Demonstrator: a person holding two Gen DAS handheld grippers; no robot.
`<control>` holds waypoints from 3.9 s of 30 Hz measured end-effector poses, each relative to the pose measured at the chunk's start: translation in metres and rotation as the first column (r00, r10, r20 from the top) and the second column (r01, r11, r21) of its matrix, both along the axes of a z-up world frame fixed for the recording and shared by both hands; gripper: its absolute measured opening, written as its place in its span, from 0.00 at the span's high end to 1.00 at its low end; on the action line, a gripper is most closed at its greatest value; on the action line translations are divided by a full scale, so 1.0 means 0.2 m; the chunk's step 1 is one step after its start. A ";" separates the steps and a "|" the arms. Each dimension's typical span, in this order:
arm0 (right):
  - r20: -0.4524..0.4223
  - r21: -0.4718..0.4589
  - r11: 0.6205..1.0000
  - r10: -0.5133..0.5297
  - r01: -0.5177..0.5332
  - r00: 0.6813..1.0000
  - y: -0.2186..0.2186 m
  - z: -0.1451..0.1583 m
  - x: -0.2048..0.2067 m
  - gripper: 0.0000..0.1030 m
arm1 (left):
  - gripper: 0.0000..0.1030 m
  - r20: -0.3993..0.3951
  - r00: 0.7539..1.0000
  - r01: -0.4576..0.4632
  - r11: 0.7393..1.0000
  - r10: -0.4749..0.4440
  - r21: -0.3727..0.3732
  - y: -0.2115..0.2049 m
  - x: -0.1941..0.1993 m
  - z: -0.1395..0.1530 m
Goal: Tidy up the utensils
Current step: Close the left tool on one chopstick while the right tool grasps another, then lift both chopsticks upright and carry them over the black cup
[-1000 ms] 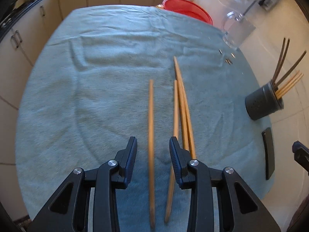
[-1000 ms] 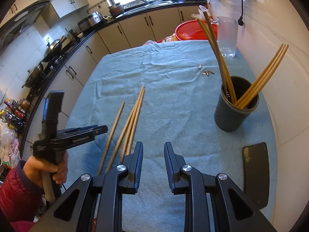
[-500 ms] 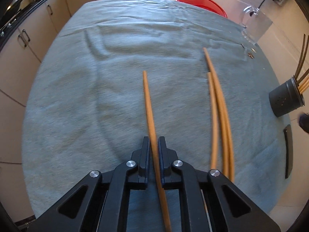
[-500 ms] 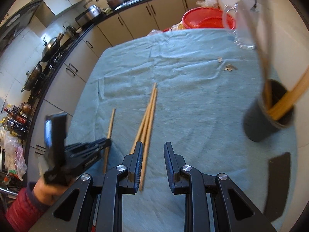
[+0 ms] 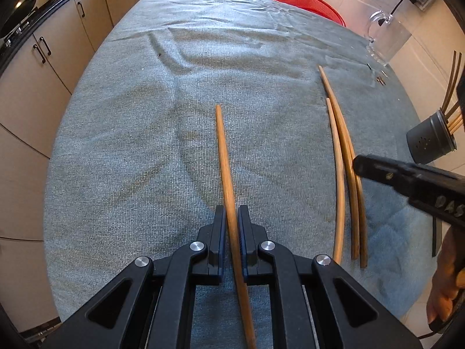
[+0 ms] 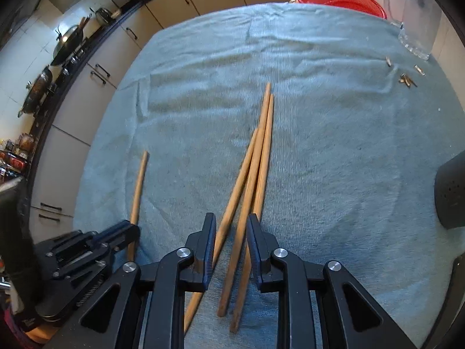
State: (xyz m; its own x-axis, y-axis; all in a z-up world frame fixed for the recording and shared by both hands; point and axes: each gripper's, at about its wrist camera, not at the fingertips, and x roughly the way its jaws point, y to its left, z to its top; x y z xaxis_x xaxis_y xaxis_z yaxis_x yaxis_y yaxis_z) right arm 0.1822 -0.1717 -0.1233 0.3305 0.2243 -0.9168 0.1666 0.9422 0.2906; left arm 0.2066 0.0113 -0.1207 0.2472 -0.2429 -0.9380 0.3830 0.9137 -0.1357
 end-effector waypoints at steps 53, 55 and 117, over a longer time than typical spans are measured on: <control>0.169 0.007 0.993 -0.116 0.116 0.979 -0.18 0.32 0.34 0.94 | 0.94 0.104 0.994 -0.024 0.993 0.037 -0.119 0.01 0.14 0.16; 0.245 0.024 0.994 -0.106 0.103 0.964 -0.16 0.43 0.25 0.94 | 0.94 0.164 0.985 -0.036 0.988 0.061 -0.150 0.03 0.12 0.26; 0.675 0.216 0.807 -0.530 0.549 0.514 -1.24 1.36 -1.46 0.94 | 0.94 0.475 0.850 0.411 0.852 -0.229 -0.325 -1.09 -0.45 1.34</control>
